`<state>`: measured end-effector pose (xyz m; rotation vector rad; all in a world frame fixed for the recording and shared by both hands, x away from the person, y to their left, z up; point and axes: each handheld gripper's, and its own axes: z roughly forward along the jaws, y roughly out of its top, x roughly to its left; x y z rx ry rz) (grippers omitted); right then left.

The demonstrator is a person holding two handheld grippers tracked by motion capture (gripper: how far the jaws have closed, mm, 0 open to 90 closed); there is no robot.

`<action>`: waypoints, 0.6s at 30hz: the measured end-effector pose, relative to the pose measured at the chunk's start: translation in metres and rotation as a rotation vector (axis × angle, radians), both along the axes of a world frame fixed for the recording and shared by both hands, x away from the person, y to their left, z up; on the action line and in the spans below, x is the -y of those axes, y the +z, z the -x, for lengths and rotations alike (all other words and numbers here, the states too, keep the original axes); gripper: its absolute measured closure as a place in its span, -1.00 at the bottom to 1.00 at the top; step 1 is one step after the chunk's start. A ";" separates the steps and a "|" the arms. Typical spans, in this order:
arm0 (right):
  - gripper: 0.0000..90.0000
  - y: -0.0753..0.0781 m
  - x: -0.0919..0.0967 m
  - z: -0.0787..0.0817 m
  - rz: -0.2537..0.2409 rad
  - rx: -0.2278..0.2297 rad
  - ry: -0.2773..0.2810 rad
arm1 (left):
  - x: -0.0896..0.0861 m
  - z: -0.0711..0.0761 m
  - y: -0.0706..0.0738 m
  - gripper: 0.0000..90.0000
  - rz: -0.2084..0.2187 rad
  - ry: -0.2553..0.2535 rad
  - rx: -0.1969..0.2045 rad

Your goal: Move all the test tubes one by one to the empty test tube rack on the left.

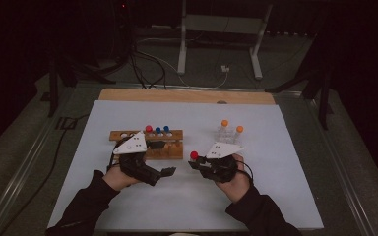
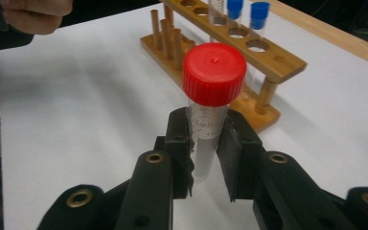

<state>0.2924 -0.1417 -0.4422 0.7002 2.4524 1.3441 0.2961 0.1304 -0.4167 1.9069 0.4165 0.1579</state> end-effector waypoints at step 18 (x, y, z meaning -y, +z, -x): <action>0.65 -0.002 -0.013 0.006 -0.004 -0.032 0.063 | 0.020 0.002 -0.001 -0.20 -0.007 -0.041 0.027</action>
